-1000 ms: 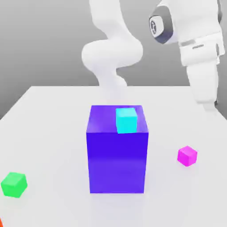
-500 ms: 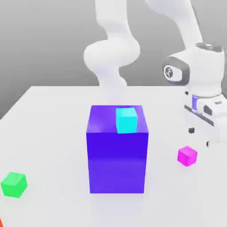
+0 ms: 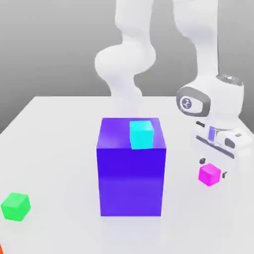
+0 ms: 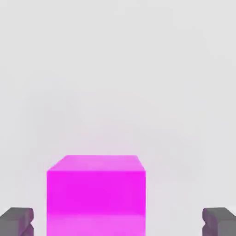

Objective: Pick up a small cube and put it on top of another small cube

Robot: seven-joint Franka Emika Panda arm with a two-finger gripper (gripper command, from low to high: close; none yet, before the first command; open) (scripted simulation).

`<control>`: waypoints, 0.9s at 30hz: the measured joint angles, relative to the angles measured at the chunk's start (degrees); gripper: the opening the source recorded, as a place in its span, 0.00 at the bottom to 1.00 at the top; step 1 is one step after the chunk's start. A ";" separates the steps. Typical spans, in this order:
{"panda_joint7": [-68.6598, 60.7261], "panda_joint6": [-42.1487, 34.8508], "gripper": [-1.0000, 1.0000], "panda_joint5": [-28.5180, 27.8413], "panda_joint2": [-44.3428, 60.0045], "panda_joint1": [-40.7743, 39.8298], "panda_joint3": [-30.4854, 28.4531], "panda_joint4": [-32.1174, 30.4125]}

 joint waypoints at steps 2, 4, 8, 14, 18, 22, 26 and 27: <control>0.08 1.77 0.50 0.24 2.24 -0.29 0.47 0.17; 0.10 2.39 0.00 0.33 3.03 -0.43 0.68 0.22; 0.15 2.23 0.00 0.28 3.02 -0.44 0.68 0.22; 0.20 -0.68 0.00 -0.33 -0.73 -0.09 -0.01 -0.07; 0.05 -4.16 0.00 -0.32 -5.03 -0.20 0.05 -0.67; -0.42 -7.47 0.00 0.55 -9.08 -0.51 0.68 -1.58; -1.41 -10.30 0.00 2.40 -12.45 -0.17 1.14 -2.10; -1.90 -10.54 0.00 3.02 -12.70 -0.14 1.44 -0.85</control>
